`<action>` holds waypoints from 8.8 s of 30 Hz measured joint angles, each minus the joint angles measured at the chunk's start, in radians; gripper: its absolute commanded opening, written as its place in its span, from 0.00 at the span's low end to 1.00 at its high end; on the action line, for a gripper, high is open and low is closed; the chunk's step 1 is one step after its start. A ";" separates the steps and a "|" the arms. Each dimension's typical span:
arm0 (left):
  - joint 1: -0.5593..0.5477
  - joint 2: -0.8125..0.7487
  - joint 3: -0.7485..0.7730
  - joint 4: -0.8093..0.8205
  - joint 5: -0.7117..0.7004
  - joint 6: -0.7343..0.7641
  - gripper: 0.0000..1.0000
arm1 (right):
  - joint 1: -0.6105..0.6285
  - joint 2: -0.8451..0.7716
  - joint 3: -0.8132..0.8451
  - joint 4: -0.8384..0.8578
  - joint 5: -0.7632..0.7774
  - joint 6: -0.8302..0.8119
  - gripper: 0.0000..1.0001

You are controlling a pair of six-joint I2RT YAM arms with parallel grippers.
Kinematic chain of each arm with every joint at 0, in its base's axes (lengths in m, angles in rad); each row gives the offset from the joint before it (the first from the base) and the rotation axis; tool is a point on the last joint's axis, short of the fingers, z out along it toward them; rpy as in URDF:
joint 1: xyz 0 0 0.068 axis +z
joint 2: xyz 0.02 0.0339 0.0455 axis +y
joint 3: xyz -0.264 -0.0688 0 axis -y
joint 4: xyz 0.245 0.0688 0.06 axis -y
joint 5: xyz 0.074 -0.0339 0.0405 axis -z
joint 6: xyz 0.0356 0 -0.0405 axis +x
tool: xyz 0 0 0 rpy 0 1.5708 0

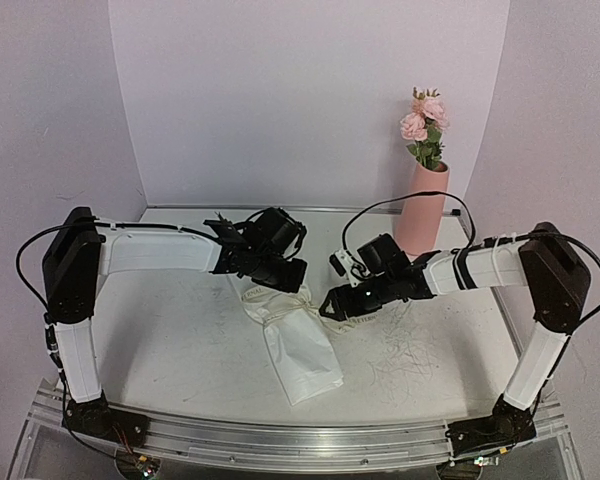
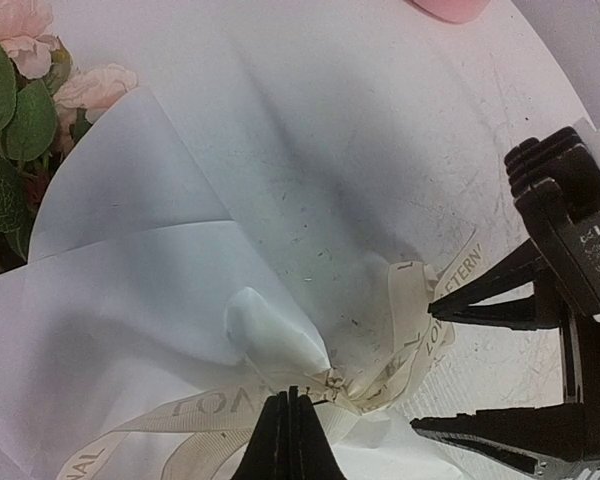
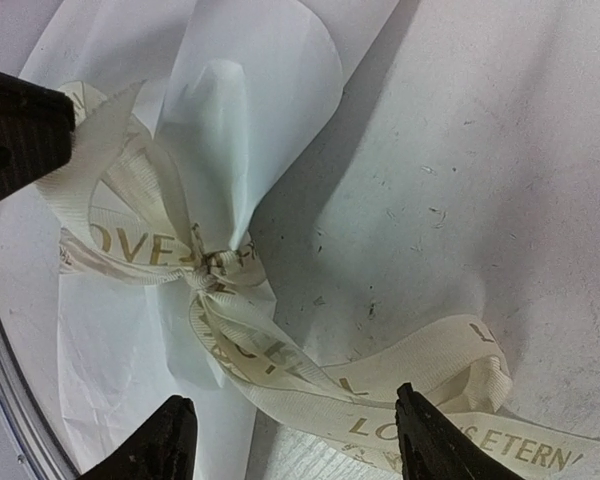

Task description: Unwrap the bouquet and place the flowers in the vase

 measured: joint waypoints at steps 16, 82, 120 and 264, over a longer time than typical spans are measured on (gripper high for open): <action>0.000 0.008 0.005 0.000 0.003 0.001 0.00 | 0.000 0.009 -0.024 0.013 0.008 0.043 0.72; 0.181 -0.548 -0.388 -0.213 -0.609 -0.258 0.00 | -0.197 -0.119 -0.154 -0.156 0.418 0.307 0.00; 0.537 -0.754 -0.523 -0.210 -0.386 -0.222 0.83 | -0.355 -0.294 -0.123 -0.329 0.547 0.264 0.67; 0.041 -0.381 -0.522 -0.108 -0.368 -0.230 0.41 | 0.042 0.121 0.128 -0.050 0.436 0.190 0.28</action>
